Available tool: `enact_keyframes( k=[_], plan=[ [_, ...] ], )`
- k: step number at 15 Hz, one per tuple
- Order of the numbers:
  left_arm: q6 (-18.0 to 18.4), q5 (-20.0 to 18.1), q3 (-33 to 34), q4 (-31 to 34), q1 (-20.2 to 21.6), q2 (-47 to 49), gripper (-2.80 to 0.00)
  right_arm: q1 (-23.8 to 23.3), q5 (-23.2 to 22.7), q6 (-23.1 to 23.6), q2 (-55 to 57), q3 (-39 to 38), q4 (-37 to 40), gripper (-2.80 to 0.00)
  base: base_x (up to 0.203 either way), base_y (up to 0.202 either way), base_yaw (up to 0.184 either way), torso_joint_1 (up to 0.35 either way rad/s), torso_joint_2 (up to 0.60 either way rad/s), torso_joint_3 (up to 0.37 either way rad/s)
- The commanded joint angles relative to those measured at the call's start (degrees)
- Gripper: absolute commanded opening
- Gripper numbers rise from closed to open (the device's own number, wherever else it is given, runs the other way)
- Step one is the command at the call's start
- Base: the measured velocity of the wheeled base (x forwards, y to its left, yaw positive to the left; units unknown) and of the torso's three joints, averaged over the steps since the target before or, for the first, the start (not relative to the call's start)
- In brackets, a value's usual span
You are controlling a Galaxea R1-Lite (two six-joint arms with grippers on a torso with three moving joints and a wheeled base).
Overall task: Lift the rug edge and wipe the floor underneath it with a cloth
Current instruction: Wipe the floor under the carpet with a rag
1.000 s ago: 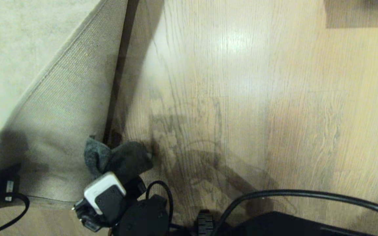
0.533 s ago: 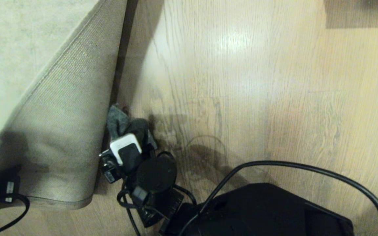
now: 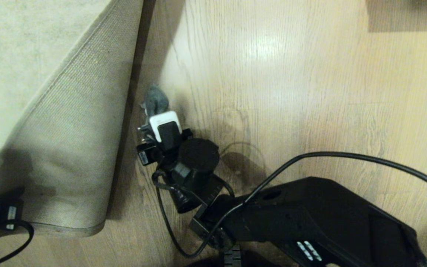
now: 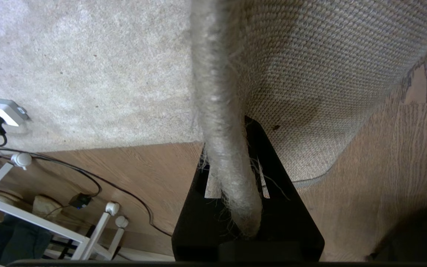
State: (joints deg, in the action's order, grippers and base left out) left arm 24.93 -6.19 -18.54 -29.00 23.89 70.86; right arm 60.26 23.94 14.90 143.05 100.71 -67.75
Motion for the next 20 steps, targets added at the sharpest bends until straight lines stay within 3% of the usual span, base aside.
enact_keyframes(
  k=[1,11,16,20],
  plan=[
    [0.29,-0.05,0.31,-0.18,-0.03,0.22,-2.80,-1.55,0.13,0.33,-2.84,0.10,-0.29,-2.80,0.000,0.000,0.000,0.000,0.00,0.000],
    [0.30,-0.05,0.35,-0.18,-0.08,0.15,-2.80,-6.29,0.04,1.27,-9.33,7.22,7.28,-2.80,0.000,0.000,0.000,0.000,0.00,0.000],
    [0.30,-0.05,0.43,-0.18,-0.08,0.15,-2.80,-6.29,0.05,1.27,-11.52,6.28,8.60,-2.80,0.000,0.000,0.000,0.000,0.00,0.000],
    [0.30,-0.05,0.35,-0.18,-0.08,0.15,-2.80,-4.46,-0.05,1.14,-9.62,0.73,5.59,-2.80,0.000,0.000,0.000,0.000,0.00,0.000]
  ],
)
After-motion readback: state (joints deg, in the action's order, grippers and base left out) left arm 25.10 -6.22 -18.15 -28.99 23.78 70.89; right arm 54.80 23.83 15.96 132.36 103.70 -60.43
